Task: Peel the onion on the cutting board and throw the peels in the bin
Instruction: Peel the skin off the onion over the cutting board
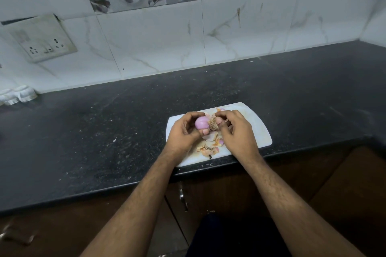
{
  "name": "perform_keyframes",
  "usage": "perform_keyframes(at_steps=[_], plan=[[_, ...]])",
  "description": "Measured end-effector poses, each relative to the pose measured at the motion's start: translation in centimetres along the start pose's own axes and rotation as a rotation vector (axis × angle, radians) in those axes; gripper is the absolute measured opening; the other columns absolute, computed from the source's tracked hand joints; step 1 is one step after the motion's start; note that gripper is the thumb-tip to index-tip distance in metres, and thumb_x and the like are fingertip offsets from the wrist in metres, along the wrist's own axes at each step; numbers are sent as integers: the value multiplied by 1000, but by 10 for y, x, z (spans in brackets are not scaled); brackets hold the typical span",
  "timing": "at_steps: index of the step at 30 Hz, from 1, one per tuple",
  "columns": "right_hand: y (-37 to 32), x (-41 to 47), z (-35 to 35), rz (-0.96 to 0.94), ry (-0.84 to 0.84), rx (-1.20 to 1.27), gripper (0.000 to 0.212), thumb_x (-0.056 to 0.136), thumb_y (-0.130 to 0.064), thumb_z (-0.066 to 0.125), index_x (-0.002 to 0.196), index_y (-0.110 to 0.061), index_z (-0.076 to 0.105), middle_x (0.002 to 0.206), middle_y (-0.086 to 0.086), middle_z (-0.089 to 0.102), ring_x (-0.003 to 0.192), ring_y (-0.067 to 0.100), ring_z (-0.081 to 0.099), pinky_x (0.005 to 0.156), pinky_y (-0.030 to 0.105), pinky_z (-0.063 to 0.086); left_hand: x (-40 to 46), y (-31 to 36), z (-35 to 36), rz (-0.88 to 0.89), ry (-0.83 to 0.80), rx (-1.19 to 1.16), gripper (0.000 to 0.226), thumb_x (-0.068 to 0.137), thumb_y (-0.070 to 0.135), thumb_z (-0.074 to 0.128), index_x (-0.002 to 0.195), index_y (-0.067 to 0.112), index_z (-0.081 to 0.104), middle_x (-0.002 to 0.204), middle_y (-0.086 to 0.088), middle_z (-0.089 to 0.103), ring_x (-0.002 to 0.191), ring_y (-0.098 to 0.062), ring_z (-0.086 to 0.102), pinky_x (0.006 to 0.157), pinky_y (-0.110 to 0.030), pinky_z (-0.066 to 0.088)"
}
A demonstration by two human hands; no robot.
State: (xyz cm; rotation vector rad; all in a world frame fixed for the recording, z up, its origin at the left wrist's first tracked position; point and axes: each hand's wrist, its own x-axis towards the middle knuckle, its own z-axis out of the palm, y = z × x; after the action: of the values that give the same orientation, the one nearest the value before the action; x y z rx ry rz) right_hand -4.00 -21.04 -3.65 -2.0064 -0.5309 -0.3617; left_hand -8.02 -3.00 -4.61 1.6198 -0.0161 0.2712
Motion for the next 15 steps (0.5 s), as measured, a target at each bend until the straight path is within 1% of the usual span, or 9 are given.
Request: perform_keyframes(at_steps=[2, 4, 5, 7, 9, 12, 15], plan=[[-1, -2, 0, -48, -42, 39, 19, 98, -30, 66, 115, -24, 72, 113, -13, 62, 97, 4, 62, 80, 18, 48, -1, 1, 1, -19, -29, -47, 50, 81, 10, 87, 127, 7, 68, 125, -16, 74, 120, -34, 70, 106, -60, 56], [1, -3, 1, -60, -67, 57, 15, 95, -25, 71, 110, -25, 73, 109, -17, 63, 112, 12, 62, 85, 21, 49, -2, 2, 2, -38, -63, -74, 52, 81, 12, 88, 129, 7, 69, 126, -20, 73, 124, -41, 68, 106, -62, 54], [3, -3, 2, -62, -56, 52, 13, 94, -24, 73, 107, -25, 74, 106, -20, 64, 114, 14, 62, 87, 25, 51, -2, 2, 2, -43, -75, -73, 52, 81, 11, 87, 130, 6, 69, 127, -20, 73, 125, -42, 67, 107, -62, 54], [3, -2, 1, -64, -20, 41, 9, 91, -23, 75, 100, -25, 75, 96, -25, 63, 110, 13, 61, 88, 28, 51, -3, 4, 1, -53, -95, -74, 50, 83, 8, 85, 130, 5, 68, 128, -19, 73, 125, -38, 68, 107, -60, 55], [2, -2, 1, -66, 2, 18, 6, 91, -22, 75, 96, -25, 74, 92, -28, 62, 107, 8, 58, 87, 27, 48, -4, 5, 2, -62, -107, -77, 50, 83, 6, 85, 130, 4, 68, 128, -18, 73, 122, -32, 70, 106, -57, 56], [1, -5, 3, -132, 19, -100, 3, 94, -21, 71, 96, -23, 71, 97, -19, 65, 102, 9, 54, 79, 24, 44, -4, 6, 1, -83, -105, -84, 50, 83, 3, 84, 130, 2, 67, 129, -21, 72, 118, -29, 72, 106, -55, 57], [1, -5, 7, -216, -9, -305, 5, 98, -20, 62, 100, -22, 66, 104, -12, 65, 92, 12, 49, 70, 31, 48, -3, 5, 0, -86, -122, -74, 47, 87, 2, 80, 132, 2, 66, 130, -19, 73, 120, -29, 71, 109, -51, 56]])
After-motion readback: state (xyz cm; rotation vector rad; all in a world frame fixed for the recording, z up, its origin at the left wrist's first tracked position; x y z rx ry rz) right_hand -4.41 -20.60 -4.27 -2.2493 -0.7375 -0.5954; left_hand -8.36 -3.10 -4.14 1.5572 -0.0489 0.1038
